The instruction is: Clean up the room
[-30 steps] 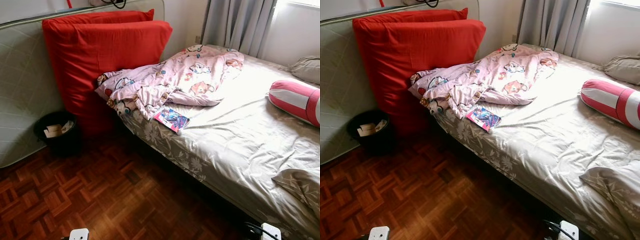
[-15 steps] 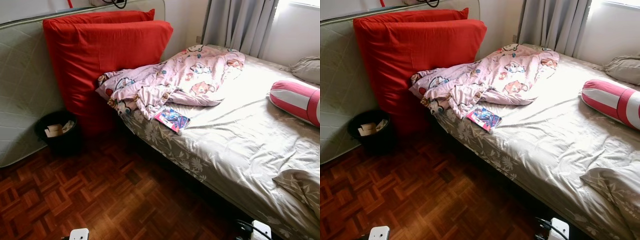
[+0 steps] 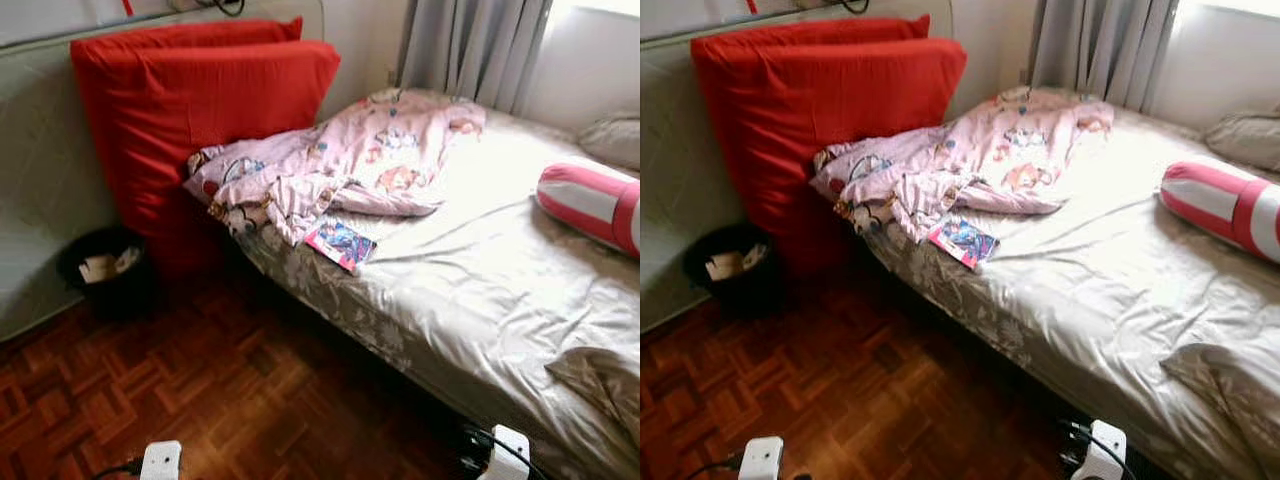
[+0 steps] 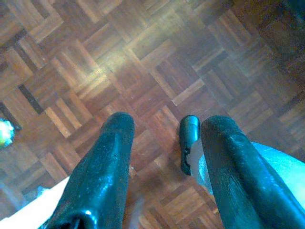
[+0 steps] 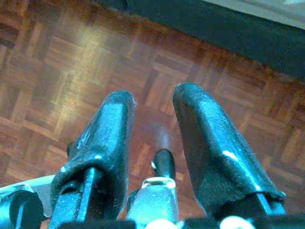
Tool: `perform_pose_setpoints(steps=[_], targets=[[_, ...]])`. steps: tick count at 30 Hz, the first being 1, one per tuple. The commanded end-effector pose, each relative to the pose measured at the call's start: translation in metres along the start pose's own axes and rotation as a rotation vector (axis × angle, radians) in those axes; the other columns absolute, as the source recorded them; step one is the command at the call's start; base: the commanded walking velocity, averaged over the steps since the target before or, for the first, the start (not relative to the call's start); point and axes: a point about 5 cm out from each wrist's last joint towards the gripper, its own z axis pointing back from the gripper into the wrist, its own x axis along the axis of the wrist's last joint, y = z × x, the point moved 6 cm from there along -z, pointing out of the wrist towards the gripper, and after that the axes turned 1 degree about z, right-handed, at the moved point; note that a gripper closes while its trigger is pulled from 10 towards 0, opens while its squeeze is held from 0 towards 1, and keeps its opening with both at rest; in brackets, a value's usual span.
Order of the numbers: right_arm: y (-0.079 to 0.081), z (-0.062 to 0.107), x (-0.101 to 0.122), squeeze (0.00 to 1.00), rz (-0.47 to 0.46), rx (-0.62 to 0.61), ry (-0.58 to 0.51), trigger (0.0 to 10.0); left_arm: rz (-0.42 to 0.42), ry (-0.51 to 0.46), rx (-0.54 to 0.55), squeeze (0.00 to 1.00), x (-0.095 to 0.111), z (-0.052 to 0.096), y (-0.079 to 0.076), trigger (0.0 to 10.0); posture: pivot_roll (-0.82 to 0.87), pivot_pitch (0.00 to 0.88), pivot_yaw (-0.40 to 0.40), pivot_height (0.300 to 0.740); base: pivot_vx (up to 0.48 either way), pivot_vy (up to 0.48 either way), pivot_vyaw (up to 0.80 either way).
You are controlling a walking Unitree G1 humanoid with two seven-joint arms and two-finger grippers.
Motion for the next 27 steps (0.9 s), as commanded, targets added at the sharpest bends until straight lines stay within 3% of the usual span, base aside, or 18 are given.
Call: perform_pose_setpoints(steps=[1, 27], targets=[[-0.0065, 0.0016, -0.0083, 0.00, 0.018, -0.015, 0.028, 10.0, 0.003, 0.018, -0.011, 0.00, -0.0036, -0.0003, -0.0042, 10.0, 0.04, 0.000, -0.011, 0.740, 0.270, 0.000, 0.00], [-0.0073, 0.0016, -0.0071, 0.00, 0.033, -0.010, 0.029, 10.0, 0.008, 0.019, -0.019, 0.00, -0.0030, -0.0008, -0.0073, 10.0, 0.04, 0.000, -0.014, 0.740, 0.270, 0.000, 0.00]])
